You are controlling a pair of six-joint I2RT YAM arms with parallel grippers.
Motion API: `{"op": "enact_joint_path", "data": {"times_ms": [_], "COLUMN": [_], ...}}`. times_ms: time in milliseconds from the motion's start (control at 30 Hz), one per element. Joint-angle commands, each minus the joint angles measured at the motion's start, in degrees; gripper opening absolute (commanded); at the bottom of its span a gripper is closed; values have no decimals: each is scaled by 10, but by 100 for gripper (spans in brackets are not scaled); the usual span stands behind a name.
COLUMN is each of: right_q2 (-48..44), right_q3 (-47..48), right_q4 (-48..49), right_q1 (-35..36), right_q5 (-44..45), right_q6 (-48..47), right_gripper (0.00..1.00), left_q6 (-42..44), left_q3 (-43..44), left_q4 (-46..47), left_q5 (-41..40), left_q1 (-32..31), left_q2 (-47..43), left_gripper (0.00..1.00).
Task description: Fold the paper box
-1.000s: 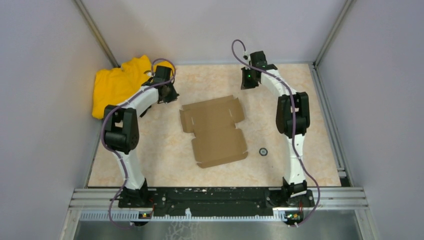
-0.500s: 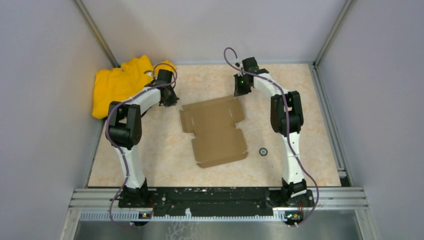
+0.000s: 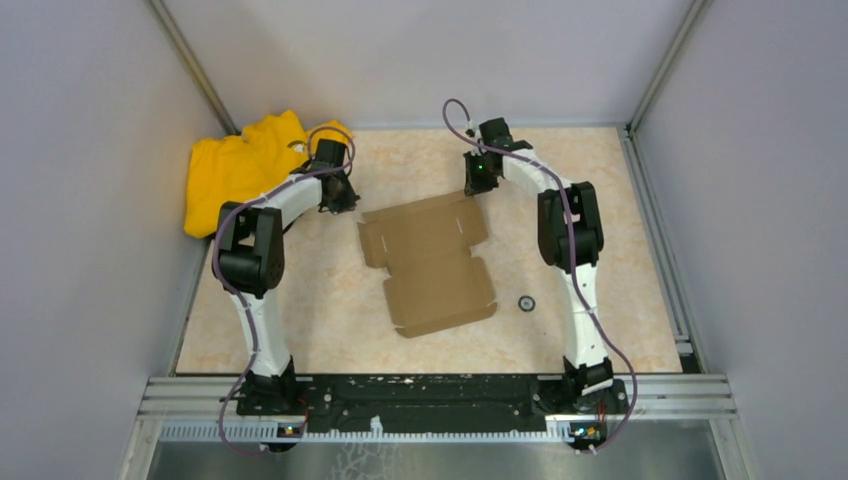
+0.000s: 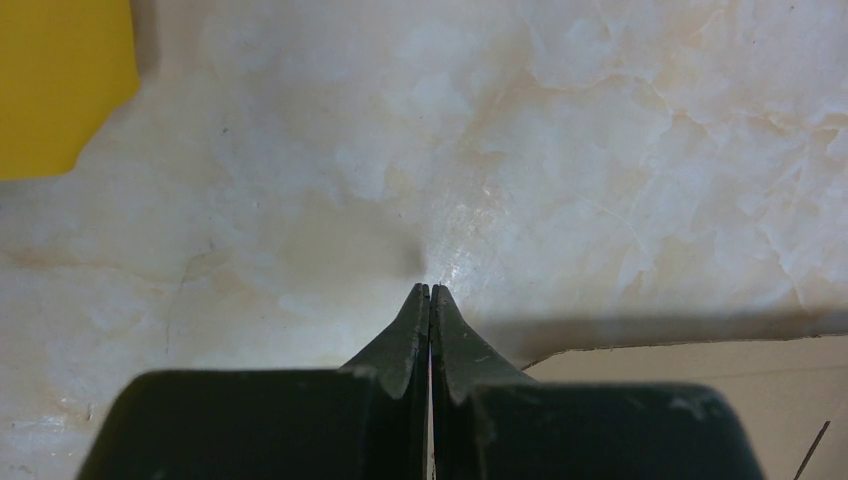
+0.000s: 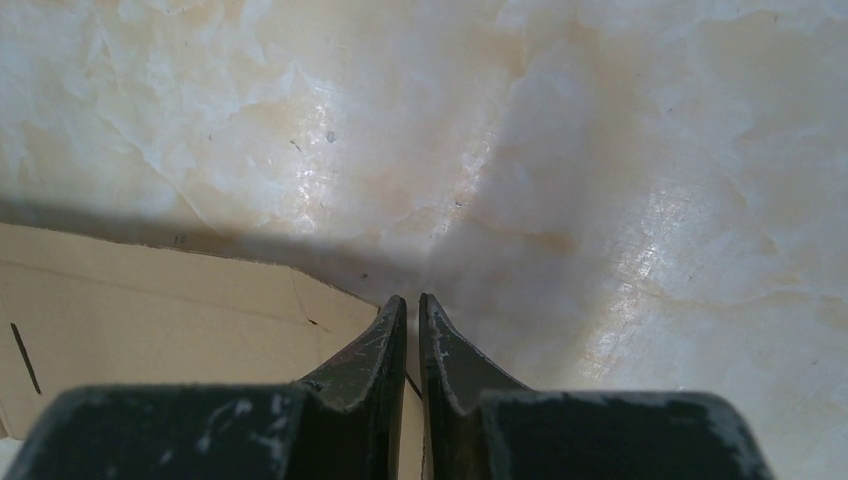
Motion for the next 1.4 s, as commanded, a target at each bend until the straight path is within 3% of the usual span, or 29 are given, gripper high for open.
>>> {"op": "enact_joint_path", "data": {"times_ms": [0,667,1367], "right_q2": [-29,-62,-116], "right_q3": [-14,-61,-96], "right_q4": [27,45,43], "right_q1": [7,11,15], "right_q5": [-1,6,12], "right_q6": [1,-1,-10], "right_gripper": [9,9,9], "left_q6": [-1,-1,-8], "left_q3": [-3,-47,0], "left_q4": [4,9,-16], "left_q5": [9,84,86], "left_q1": [-7,-9,-26], "left_q2": [6,-26,-44], "left_gripper": [1,1,1]}}
